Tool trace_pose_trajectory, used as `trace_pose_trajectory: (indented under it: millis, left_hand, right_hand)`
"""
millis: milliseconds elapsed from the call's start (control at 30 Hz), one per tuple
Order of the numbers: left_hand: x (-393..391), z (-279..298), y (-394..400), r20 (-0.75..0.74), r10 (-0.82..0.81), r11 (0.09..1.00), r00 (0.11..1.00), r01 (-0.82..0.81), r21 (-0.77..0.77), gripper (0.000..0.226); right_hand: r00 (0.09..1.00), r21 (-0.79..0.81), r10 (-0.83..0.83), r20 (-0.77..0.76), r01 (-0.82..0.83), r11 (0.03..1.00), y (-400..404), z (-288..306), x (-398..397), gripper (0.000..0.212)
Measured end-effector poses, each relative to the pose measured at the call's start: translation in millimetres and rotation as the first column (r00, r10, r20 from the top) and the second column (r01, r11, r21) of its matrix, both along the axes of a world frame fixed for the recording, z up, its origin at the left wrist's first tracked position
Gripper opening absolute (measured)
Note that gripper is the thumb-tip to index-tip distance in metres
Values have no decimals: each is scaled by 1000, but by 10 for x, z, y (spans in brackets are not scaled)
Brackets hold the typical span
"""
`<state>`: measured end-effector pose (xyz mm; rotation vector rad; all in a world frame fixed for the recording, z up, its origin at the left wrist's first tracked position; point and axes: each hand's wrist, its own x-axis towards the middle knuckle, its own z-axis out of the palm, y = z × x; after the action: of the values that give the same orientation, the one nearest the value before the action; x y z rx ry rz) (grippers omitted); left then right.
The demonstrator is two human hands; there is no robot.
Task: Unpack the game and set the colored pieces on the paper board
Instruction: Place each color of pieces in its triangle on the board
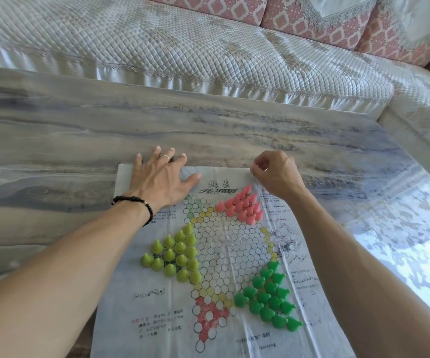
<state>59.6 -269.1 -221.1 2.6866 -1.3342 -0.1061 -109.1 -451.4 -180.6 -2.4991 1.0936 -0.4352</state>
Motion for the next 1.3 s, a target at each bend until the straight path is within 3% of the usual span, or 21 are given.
trace_pose_trajectory:
  millis: [267,467,567,767,967,1300]
  left_hand:
    - [2,50,46,-41,-2,999,999,1,-34,82]
    - [0,86,64,-32,-22,1000,999,22,-21,83]
    - [-16,76,77,50,-43,999,998,42,10,85]
    - [-69,-45,291,35,-23,999,999,24,-31,85]
    - [-82,-34,400,39,-7,997,999,10,-80,83]
    - [-157,-86,443,42,-13,996,999,17,-85,81]
  right_hand:
    - [997,-160,71,-34,-75,984,316,227,-448,22]
    - [991,-89,98,-94,-106,990,516,338,-635,8]
    - [982,-42,111,-150,-119,992,612,381,-718,7]
    - [955,44,162,-247,-156,987,758,299,-803,11]
    - [968,72,131,-215,-118,990,780,108,-803,3]
    - [973,95,102,-206,-83,992,774,72,-860,9]
